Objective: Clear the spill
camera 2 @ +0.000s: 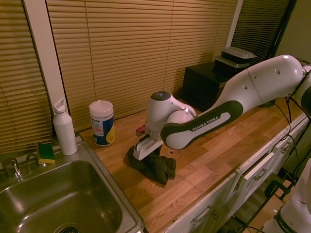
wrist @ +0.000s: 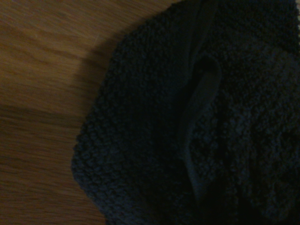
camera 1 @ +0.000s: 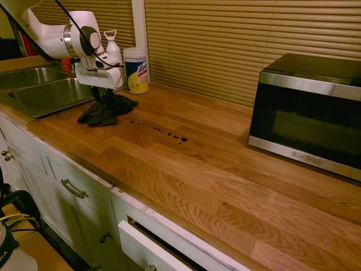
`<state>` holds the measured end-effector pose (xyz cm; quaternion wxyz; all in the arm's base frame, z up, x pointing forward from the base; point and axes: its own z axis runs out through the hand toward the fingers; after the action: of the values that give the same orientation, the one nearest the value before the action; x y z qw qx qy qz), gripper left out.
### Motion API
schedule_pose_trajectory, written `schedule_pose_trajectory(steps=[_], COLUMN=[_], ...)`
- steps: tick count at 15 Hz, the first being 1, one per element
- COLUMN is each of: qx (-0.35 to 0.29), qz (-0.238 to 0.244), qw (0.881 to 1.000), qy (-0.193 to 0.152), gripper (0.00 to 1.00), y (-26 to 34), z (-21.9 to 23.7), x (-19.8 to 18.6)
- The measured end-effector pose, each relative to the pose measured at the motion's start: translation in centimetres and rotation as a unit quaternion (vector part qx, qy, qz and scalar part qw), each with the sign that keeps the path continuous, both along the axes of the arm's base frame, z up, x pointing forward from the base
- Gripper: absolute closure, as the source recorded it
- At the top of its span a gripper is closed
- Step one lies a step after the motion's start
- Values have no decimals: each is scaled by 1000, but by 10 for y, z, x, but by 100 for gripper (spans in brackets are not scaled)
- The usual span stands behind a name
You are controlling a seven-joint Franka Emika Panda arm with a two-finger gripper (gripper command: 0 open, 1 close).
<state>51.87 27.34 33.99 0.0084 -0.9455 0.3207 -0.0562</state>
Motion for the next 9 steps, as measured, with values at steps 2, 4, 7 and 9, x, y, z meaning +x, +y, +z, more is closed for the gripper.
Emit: schedule_pose_trajectory(steps=[2,4,7,9], qx=[-2,-3,-7,-11], qz=[-6,-11,-21,-31], qw=[1000,1000,1000,999], qy=[6,11,19,21], gripper=[100,100,100,100], y=[-4,-8,-22,-41], z=[0,0,1,1], x=[1,3,7,12])
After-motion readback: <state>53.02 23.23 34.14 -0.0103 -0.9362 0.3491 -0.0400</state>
